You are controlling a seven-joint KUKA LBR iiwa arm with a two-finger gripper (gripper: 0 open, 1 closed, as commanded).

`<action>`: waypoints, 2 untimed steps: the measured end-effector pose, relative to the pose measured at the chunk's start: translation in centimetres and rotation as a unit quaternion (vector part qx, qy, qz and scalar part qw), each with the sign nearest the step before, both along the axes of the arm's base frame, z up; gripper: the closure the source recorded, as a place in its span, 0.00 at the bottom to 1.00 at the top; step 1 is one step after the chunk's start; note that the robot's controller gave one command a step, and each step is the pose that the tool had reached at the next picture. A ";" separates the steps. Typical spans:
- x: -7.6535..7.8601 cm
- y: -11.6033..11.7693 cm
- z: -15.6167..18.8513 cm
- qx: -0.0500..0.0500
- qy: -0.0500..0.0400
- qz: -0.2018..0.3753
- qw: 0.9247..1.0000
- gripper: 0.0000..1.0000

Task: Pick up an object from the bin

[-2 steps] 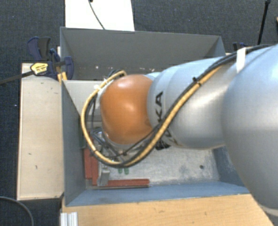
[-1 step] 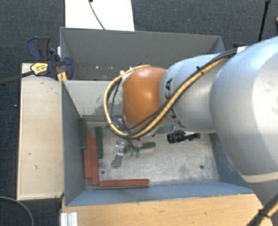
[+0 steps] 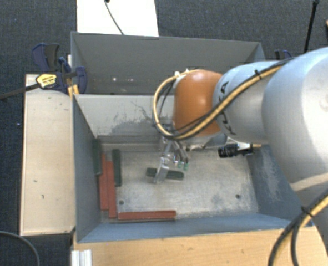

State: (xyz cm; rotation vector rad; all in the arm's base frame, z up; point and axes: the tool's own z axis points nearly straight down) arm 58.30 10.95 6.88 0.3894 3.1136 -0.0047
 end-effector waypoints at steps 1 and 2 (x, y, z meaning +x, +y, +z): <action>-0.1 0.6 0.2 0.003 0.000 0.000 1.000 1.00; -2.0 -0.3 14.0 0.002 -0.003 0.033 0.999 1.00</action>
Offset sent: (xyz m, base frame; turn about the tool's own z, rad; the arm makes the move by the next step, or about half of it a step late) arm 0.0000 0.0000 0.0000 0.0000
